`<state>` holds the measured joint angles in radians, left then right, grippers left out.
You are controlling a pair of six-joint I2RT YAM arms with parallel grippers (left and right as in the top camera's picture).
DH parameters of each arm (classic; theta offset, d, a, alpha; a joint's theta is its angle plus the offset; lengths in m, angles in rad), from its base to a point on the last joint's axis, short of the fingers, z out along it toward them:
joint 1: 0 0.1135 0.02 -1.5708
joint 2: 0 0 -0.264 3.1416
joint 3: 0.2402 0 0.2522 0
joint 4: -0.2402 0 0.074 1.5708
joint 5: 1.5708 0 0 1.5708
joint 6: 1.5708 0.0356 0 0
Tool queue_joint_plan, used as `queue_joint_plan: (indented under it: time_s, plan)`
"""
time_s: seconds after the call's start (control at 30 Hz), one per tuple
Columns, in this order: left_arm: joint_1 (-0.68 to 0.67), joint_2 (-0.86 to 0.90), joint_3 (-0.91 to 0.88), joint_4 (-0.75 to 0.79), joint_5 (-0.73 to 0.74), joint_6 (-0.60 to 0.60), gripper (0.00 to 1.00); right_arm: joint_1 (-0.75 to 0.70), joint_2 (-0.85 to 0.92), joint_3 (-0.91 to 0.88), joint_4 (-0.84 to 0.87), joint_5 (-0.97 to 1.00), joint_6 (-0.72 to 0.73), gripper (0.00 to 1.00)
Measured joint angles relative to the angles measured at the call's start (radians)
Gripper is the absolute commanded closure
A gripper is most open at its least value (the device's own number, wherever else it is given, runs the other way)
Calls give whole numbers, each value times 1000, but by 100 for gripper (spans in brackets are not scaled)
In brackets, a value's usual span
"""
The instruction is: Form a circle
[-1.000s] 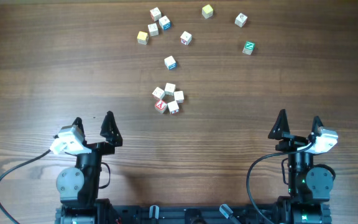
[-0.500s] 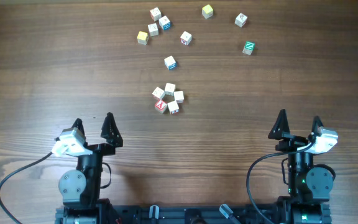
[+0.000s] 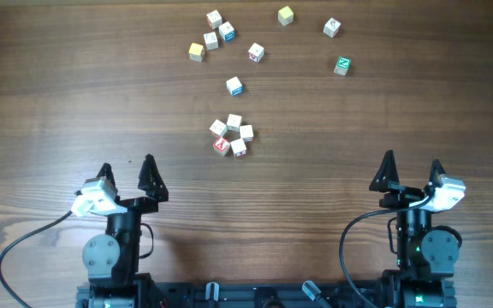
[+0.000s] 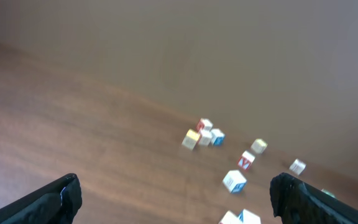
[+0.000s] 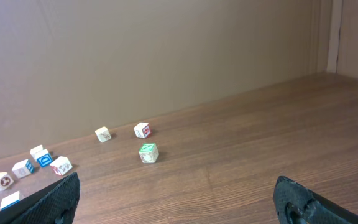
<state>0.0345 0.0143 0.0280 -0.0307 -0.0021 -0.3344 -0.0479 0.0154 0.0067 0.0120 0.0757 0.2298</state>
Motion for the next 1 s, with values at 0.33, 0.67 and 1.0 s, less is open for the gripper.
queue_joint_plan:
  time_s: [0.33, 0.67, 1.0]
  plan:
    - [0, 0, -16, -43, 4, 45, 0, 0, 0, 0, 0, 0, 0, 0]
    - [0, 0, -16, -43, 5, 100, 0, 0, 0, 0, 0, 0, 0, 0]
    - [0, 0, -16, -43, 9, 148, 0, 0, 0, 0, 0, 0, 0, 0]
